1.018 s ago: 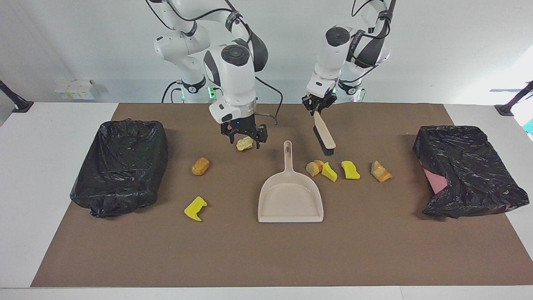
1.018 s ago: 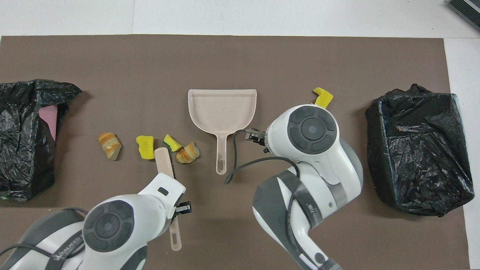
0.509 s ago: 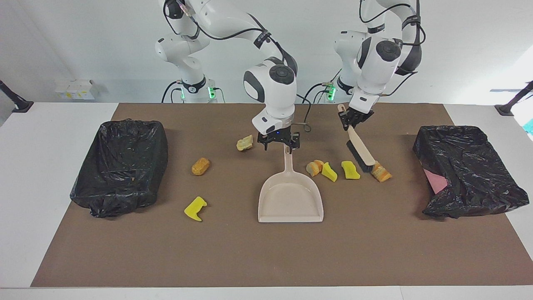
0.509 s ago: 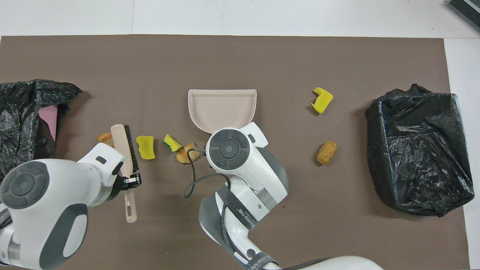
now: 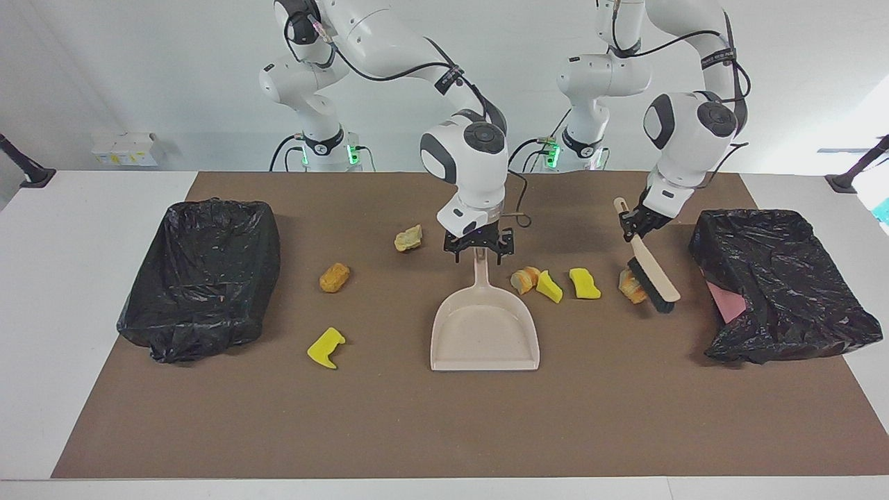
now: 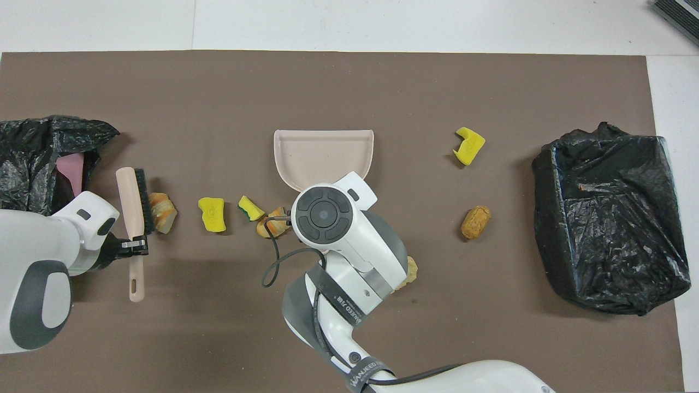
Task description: Sweep and dump trash in bin
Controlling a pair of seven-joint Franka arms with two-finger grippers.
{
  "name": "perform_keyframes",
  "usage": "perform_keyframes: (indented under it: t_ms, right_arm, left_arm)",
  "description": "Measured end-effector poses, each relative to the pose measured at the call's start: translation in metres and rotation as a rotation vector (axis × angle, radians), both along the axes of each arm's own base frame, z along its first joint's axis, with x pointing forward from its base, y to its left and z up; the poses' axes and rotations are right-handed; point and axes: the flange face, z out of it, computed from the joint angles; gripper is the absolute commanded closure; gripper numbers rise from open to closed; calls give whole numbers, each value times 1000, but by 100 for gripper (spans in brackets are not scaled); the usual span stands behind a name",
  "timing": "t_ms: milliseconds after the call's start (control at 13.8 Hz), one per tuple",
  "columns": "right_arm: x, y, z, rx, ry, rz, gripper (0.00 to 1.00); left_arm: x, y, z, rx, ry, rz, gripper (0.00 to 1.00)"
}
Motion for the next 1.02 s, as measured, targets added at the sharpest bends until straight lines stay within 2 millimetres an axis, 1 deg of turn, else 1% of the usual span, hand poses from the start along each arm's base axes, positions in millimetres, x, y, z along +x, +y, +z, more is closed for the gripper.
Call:
perform_keyframes:
  t_ms: [145,218,291,364,436,582,655,873,1018]
  right_arm:
    - [-1,-1,-2,-4,3,17,0]
    - [-2,-1,-4,-6,7,29,2]
    - [-3,-2,-7,-8,14,35,9]
    - [-4,-2,-9,-8,20,38,19]
    - [-4,-3,-11,-9,22,39,36]
    - [-5,-3,-11,-9,24,39,80]
    - [-5,-3,-11,-9,24,41,100]
    - [-5,-3,-11,-10,24,67,100]
    - [-4,-4,-11,-11,24,80,100]
  left_arm:
    - [2,25,-6,1,-6,-19,100]
    - [2,36,-9,1,-8,-27,100]
    - [2,43,-12,1,-7,-32,100]
    - [2,46,-15,1,-2,-35,100]
    - [3,45,-18,0,4,-40,100]
    - [3,38,-23,0,15,-54,100]
    - [4,33,-26,0,21,-67,100]
    - [6,7,-28,2,21,-89,100]
    - [6,-17,-28,4,23,-88,100]
